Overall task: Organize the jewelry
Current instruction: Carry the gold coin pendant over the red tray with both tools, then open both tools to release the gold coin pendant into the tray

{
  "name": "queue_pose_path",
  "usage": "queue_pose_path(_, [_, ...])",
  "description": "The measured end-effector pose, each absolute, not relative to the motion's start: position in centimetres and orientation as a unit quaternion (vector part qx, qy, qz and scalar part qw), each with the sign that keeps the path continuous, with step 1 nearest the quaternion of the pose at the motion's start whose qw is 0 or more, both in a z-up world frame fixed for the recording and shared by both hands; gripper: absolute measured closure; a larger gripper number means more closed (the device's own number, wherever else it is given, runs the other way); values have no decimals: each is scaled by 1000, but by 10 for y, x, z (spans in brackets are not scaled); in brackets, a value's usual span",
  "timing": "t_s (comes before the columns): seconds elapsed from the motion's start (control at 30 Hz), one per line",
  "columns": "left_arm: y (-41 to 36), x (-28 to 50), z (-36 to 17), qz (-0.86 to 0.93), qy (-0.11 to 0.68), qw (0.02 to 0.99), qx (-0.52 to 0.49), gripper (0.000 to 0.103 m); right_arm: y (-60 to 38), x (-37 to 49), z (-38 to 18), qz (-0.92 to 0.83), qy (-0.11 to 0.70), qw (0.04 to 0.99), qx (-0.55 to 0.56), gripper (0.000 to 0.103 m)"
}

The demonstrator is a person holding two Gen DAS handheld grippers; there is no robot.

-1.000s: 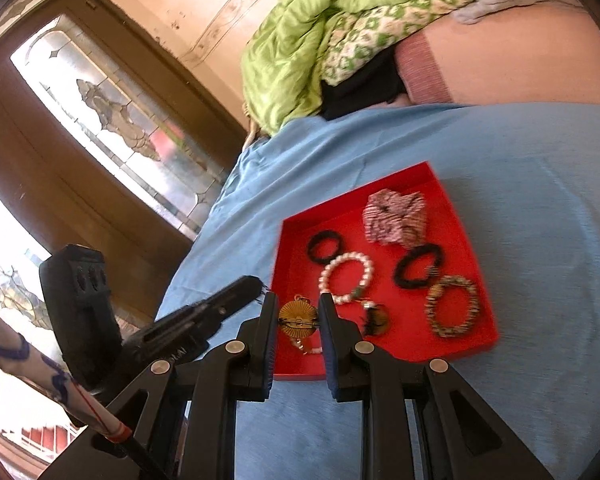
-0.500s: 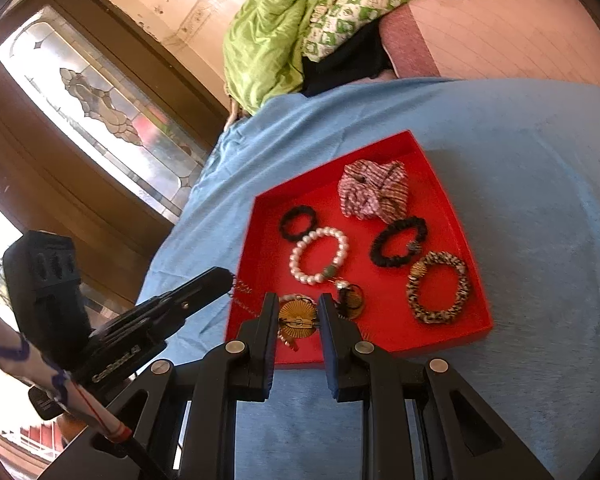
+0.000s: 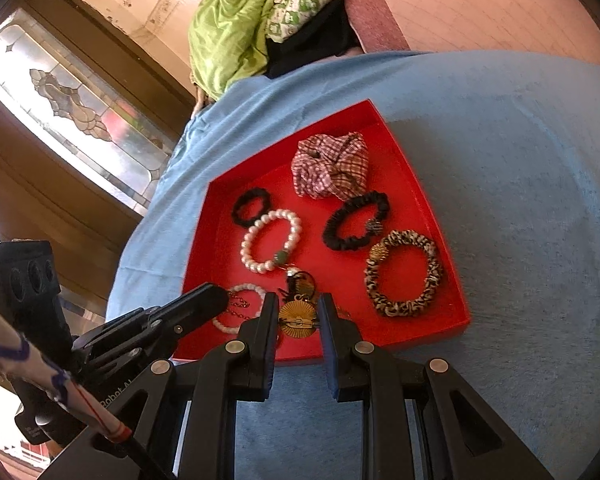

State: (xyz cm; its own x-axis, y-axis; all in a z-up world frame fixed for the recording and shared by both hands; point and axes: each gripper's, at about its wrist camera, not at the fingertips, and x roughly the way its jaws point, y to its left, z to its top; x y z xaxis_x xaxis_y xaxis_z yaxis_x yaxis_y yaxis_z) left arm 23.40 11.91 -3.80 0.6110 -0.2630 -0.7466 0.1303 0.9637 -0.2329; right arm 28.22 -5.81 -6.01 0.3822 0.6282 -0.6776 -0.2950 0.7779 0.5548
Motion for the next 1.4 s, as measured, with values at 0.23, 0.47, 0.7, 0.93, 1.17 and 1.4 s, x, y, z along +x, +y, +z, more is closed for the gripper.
queue_pose_path(0.23, [111, 238, -49, -93, 436, 893, -57, 98, -58, 286, -69, 269, 487, 814, 166, 81])
queue_pose_path(0.47, [107, 241, -55, -73, 438, 895, -36, 98, -59, 290, -76, 258, 491, 818, 154, 81])
queue_pose_path(0.7, [105, 243, -60, -63, 443, 894, -26, 98, -56, 291, -77, 255, 489, 823, 140, 81])
queue_pose_path(0.93, [106, 244, -62, -56, 446, 893, -21, 98, -51, 289, -75, 246, 481, 834, 109, 81])
queue_pose_path(1.17, [108, 244, -59, -47, 442, 895, -25, 98, -48, 286, -72, 242, 478, 840, 85, 81])
queue_pose_path(1.4, [114, 234, -35, -21, 398, 916, -35, 81, -56, 275, -50, 256, 459, 845, 98, 77])
